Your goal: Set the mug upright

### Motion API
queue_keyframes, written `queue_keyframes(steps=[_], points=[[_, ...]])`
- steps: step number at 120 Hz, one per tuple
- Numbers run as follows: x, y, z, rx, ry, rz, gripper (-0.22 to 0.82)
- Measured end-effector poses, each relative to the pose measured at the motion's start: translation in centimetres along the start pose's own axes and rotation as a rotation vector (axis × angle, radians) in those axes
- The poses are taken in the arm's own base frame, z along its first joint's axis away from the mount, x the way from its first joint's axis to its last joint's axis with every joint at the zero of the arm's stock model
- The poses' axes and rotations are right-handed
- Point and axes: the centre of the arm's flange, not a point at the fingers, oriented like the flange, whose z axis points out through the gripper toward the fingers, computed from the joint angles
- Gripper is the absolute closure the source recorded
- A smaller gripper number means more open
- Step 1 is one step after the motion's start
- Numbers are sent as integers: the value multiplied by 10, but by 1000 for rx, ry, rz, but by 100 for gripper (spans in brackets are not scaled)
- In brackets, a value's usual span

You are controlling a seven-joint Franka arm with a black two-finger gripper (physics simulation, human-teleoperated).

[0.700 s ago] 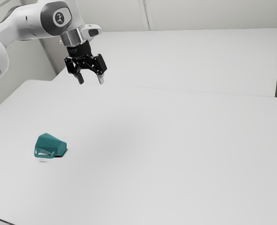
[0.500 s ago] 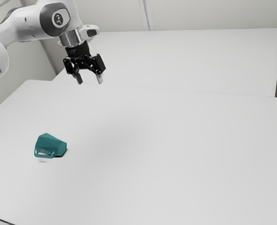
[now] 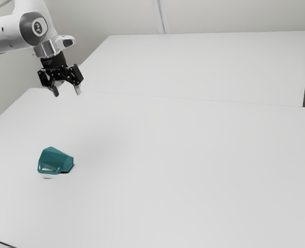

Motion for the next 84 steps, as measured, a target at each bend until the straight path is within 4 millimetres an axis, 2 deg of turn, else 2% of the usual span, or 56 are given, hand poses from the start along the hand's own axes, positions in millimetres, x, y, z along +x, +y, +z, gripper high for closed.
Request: queue_keyframes(steps=[32,51,65,84], points=[[-7,-83,12,-38,-18,-56,0],[-8,-116,27,-81,-34,-56,0],[-20,-148,29,-144,-32,-78,0],[-34,-178,51,-275,-40,-92,0]])
